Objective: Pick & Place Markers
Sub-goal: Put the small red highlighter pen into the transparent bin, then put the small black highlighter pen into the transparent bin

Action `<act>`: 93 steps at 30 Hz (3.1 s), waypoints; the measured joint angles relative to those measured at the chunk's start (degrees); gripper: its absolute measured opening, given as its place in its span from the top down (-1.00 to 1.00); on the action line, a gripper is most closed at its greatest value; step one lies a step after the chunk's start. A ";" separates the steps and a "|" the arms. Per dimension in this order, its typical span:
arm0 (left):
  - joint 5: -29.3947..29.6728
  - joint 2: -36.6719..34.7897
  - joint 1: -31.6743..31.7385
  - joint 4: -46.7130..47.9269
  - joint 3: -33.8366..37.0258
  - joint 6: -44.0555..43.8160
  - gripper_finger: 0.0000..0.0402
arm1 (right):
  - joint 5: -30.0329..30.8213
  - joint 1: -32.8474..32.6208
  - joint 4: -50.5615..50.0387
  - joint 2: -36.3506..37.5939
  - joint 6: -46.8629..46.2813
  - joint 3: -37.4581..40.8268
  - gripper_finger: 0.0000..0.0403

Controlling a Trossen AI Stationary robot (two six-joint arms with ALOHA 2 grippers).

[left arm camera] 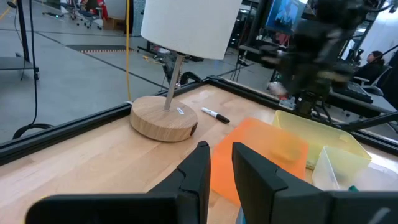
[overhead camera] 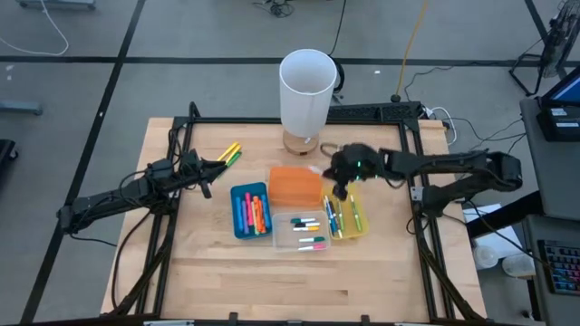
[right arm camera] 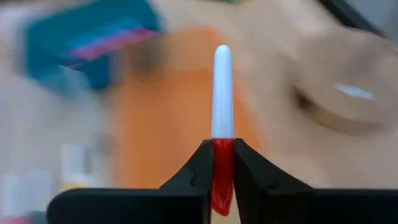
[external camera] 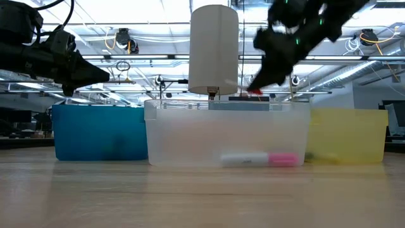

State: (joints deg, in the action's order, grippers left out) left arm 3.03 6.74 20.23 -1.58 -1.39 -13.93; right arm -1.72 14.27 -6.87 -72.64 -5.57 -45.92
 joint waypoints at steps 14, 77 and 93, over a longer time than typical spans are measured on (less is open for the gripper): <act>0.02 0.01 0.00 -0.02 0.00 -0.01 0.64 | -0.03 -25.48 -11.49 -16.85 -0.73 -12.99 0.85; 0.02 -0.01 0.00 -0.08 0.04 -0.01 0.64 | 13.40 16.43 -24.85 -27.02 -13.16 -19.17 -0.03; 0.02 0.01 -0.02 0.01 0.04 0.00 0.64 | 9.18 16.01 -19.82 -29.82 -15.27 -11.25 0.21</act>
State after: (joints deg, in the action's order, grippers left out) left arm 3.05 6.74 20.21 -1.56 -1.34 -13.93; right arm 7.47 30.28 -26.70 -102.46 -20.84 -57.16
